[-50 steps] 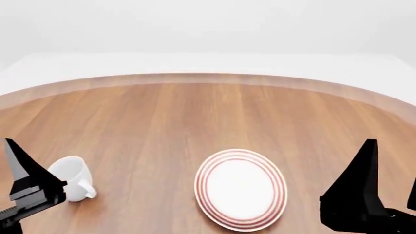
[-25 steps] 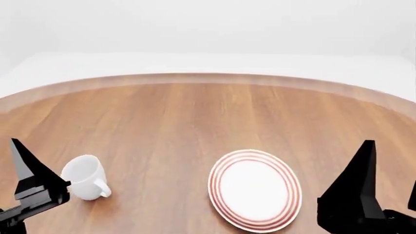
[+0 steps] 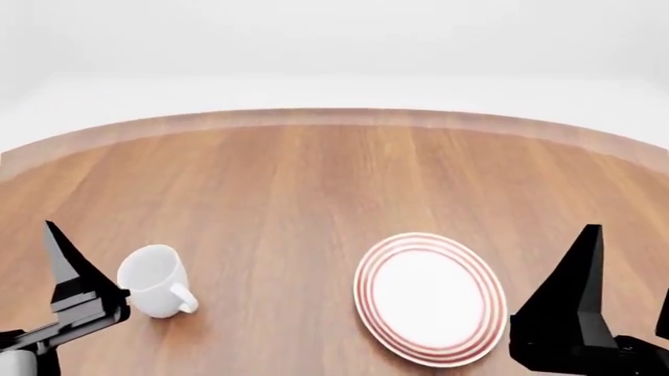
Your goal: Pick up the white mug and put it on the plate, and put the chocolate pudding to the right of the plate.
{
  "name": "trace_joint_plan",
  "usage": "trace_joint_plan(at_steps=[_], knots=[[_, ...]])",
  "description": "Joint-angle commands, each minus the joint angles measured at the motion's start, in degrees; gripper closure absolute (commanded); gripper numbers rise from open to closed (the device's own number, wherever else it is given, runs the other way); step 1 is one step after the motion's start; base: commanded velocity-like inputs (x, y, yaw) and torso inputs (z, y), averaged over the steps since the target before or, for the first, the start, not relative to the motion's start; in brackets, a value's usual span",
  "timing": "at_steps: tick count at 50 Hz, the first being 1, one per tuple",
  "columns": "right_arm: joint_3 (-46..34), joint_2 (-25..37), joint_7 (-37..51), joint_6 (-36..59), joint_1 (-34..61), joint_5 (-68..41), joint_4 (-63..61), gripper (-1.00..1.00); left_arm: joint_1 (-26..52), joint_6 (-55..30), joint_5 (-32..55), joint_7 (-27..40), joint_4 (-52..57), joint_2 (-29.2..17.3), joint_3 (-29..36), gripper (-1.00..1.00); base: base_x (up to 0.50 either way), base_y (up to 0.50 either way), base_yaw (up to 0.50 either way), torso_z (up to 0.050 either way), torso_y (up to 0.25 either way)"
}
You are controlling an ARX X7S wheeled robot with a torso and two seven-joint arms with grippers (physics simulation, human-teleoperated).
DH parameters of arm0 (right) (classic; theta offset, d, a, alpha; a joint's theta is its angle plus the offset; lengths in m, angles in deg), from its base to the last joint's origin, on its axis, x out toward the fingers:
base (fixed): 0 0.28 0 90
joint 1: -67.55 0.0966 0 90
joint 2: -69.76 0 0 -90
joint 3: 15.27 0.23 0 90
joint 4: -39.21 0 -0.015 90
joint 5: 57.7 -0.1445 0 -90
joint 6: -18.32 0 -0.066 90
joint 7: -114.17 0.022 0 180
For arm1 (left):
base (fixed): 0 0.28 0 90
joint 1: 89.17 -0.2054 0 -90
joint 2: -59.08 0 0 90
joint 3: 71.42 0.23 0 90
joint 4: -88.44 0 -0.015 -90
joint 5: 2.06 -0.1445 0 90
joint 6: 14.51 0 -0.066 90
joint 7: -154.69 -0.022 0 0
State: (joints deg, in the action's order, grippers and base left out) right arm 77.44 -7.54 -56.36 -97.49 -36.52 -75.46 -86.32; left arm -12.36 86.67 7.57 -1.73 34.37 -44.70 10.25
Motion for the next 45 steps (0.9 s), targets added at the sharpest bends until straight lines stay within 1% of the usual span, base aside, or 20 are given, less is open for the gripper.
trace_joint_plan(at_steps=[1, 19, 23, 28, 29, 31, 34, 38, 39, 41, 45], knots=[[0.83, -0.79, -0.91, 0.13, -0.11, 1.43, -0.36, -1.0, 0.1, -2.98, -2.7, -0.46, 0.86, 0.59, -0.44, -1.0, 0.0, 0.0, 0.0, 0.0, -0.25], [0.2, -0.32, -0.58, -0.48, -0.27, 1.5, 0.24, -1.0, -0.06, -2.8, -2.09, 0.33, 0.36, 0.41, -0.29, -1.0, 0.0, 0.0, 0.0, 0.0, -0.25], [0.14, -0.21, -0.41, -0.52, -0.31, 1.52, 0.19, -1.0, -0.1, -4.04, -1.53, 0.74, 0.75, 0.5, -0.2, -1.0, 0.0, 0.0, 0.0, 0.0, -0.009], [0.1, -0.01, -0.16, -0.42, -0.4, 1.53, -0.18, -1.0, 0.48, -13.43, 1.77, 2.14, 4.97, 0.32, 0.91, -1.0, 0.0, 0.0, 0.0, 0.0, 0.0], [0.04, 0.03, -0.14, -0.4, -0.38, 1.48, -0.13, -1.0, 0.77, -17.0, 1.61, 2.9, 6.84, 0.33, 1.98, -1.0, 0.0, 0.0, 0.0, 0.0, 0.0], [0.02, 0.1, -0.01, -0.29, -0.4, 1.53, -0.31, -1.0, 1.22, -19.43, 1.83, 3.36, 8.12, 0.33, 2.8, -1.0, 0.0, 0.0, 0.0, 0.0, 0.0], [0.03, 0.26, 0.11, -0.29, -0.45, 1.46, -0.49, -1.0, 4.0, -27.96, 6.62, 5.77, 9.63, 1.51, 2.83, -1.0, 0.0, 0.0, 0.0, 0.0, 0.0], [-0.01, 0.4, 0.24, -0.33, -0.43, 1.37, -0.48, -1.0, 6.87, -33.96, 10.53, 7.88, 10.16, 2.39, 2.35, -1.0, 0.0, 0.0, 0.0, 0.0, 0.0], [-0.05, 0.42, 0.31, -0.27, -0.41, 1.38, -0.53, -1.0, 8.36, -36.91, 12.64, 8.7, 10.41, 2.63, 2.12, -1.0, 0.0, 0.0, 0.0, 0.0, 0.0], [-0.17, 0.47, 0.38, -0.18, -0.34, 1.41, -0.57, -1.0, 10.11, -39.38, 13.63, 9.93, 10.22, 2.91, 2.21, -1.0, 0.0, 0.0, 0.0, 0.0, 0.0], [-0.33, 0.61, 0.52, -0.02, -0.21, 1.41, -0.59, -1.0, 15.98, -51.41, 17.85, 15.91, 9.61, 4.05, 1.55, -1.0, 0.0, 0.0, 0.0, 0.0, 0.0]])
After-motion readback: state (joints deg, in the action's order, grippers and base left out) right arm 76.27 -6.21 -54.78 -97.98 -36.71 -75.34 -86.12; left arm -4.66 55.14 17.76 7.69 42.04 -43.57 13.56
